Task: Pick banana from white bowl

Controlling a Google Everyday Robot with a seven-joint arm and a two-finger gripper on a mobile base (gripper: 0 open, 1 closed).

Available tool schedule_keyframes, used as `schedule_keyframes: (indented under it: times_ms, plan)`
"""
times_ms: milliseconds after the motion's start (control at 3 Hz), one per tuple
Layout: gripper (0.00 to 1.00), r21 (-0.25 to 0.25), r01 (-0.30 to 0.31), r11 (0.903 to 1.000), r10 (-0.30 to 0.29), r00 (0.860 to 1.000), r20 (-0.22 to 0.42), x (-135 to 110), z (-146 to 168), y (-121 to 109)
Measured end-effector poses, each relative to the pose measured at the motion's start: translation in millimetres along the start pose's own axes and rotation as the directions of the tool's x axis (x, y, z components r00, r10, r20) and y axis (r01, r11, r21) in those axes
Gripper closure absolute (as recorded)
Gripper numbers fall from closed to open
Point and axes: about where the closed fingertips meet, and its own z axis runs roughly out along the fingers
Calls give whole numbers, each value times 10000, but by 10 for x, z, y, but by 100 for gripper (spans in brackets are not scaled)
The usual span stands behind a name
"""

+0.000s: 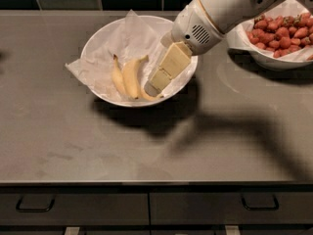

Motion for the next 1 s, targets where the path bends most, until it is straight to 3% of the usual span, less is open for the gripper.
schedule_keyframes:
  times_ms: [333,1000]
  plan:
    - [0,-237,-665,9975,666,9978,18,-95,307,-329]
    - [0,-529,-996,9936,994,9950,-65,-88,478,-387]
